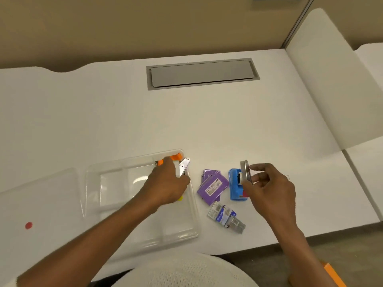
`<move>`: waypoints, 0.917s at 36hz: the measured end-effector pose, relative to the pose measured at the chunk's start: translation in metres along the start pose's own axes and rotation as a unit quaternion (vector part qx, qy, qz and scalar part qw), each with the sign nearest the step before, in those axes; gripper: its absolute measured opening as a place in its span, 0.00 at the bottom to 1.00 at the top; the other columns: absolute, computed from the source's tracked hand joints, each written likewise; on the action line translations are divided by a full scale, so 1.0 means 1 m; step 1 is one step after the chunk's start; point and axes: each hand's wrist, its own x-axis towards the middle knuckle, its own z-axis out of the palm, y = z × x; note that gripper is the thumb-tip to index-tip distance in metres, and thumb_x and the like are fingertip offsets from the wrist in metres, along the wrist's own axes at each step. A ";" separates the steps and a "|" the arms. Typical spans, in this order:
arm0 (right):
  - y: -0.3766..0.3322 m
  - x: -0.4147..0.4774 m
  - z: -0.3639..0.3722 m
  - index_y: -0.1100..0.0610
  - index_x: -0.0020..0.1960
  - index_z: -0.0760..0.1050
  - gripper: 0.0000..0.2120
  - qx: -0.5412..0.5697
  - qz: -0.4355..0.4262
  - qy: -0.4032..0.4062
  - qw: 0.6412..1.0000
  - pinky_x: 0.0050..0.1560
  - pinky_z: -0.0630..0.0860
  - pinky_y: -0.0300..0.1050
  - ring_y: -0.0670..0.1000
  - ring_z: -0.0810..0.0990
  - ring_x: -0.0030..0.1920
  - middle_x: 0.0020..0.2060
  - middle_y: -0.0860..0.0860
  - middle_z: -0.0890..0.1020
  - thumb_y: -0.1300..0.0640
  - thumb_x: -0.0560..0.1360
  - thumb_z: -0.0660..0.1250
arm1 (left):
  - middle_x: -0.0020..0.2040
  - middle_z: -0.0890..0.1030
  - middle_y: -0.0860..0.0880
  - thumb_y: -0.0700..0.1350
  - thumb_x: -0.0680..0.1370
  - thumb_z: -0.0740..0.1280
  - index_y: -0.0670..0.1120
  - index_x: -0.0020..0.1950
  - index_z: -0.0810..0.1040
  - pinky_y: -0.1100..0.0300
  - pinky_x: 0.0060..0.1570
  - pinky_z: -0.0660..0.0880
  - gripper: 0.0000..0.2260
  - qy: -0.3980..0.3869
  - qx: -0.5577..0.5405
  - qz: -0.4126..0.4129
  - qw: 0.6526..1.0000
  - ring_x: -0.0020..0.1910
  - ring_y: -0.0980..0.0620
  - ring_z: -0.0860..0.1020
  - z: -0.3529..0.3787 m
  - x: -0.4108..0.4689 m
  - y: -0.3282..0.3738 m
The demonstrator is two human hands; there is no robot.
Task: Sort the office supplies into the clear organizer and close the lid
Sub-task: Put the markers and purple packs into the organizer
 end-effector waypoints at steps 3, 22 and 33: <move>-0.018 -0.019 0.011 0.45 0.54 0.78 0.15 0.031 -0.017 -0.047 0.998 0.40 0.82 0.46 0.43 0.82 0.37 0.37 0.40 0.82 0.53 0.70 0.78 | 0.47 0.76 0.51 0.54 0.78 0.67 0.51 0.59 0.68 0.59 0.34 0.72 0.15 -0.021 -0.018 -0.051 0.998 0.45 0.51 0.79 0.020 -0.022 -0.036; -0.007 -0.071 0.069 0.46 0.61 0.75 0.20 -0.072 0.015 -0.204 0.976 0.43 0.76 0.37 0.43 0.82 0.37 0.36 0.40 0.83 0.47 0.72 0.76 | 0.61 0.80 0.44 0.47 0.76 0.73 0.41 0.77 0.64 0.54 0.51 0.81 0.33 0.055 0.265 0.042 0.962 0.55 0.44 0.83 0.083 -0.029 -0.049; -0.010 -0.071 0.066 0.46 0.63 0.75 0.22 -0.059 0.003 -0.174 0.983 0.44 0.74 0.38 0.43 0.80 0.39 0.37 0.38 0.81 0.47 0.71 0.77 | 0.66 0.79 0.46 0.61 0.79 0.69 0.46 0.71 0.69 0.55 0.52 0.77 0.27 0.062 0.197 0.072 0.976 0.60 0.45 0.81 0.077 -0.033 -0.052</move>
